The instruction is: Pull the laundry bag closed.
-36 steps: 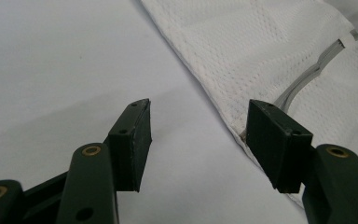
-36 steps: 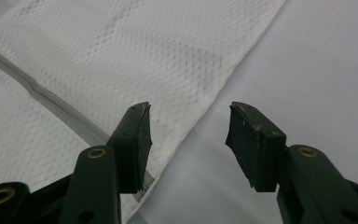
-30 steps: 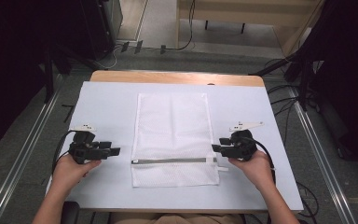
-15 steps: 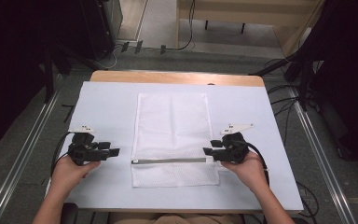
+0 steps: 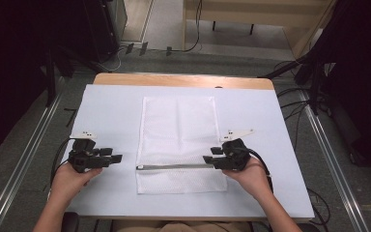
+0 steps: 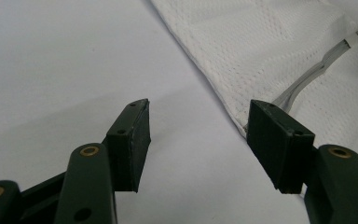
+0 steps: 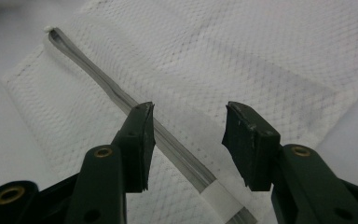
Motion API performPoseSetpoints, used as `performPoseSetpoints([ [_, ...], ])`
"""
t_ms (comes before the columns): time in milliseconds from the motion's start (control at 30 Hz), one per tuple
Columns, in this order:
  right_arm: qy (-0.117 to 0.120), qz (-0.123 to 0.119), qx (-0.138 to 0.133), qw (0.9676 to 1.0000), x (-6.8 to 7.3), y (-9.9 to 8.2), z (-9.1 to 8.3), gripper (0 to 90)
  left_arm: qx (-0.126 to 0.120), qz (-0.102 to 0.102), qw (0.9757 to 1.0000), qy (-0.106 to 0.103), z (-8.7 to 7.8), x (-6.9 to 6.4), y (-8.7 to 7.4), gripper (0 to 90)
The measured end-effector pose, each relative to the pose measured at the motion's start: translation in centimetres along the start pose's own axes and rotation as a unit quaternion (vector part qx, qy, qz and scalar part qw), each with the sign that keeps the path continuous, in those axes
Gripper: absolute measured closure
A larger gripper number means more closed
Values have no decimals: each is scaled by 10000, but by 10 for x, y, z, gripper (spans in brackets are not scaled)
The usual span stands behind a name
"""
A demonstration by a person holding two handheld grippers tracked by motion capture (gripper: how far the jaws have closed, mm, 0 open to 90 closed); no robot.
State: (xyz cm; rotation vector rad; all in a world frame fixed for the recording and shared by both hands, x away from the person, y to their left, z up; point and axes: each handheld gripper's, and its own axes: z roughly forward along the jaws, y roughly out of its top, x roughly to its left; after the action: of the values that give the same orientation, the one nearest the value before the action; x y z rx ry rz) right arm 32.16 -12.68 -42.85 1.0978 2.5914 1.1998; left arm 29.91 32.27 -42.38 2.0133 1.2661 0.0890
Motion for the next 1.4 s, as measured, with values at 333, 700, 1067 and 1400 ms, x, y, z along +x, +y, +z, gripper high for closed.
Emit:
performPoseSetpoints([
  [333, 85, -52, 18, 9999, 7, 4, 6, 555, -1, -15, 10000, 12, -1, 1, -1, 402],
  [700, 189, -155, 88, 9997, 19, 12, 17, 569, -10, -17, 10000, 20, -1, 3, -1, 402],
  [1067, 339, -350, 204, 9986, 37, 25, 28, 571, -34, -36, 10000, 18, -1, 4, 2, 402],
  [1400, 465, -436, 205, 9978, 49, 37, 40, 588, -51, -33, 10000, 9, 0, 5, 3, 402],
])
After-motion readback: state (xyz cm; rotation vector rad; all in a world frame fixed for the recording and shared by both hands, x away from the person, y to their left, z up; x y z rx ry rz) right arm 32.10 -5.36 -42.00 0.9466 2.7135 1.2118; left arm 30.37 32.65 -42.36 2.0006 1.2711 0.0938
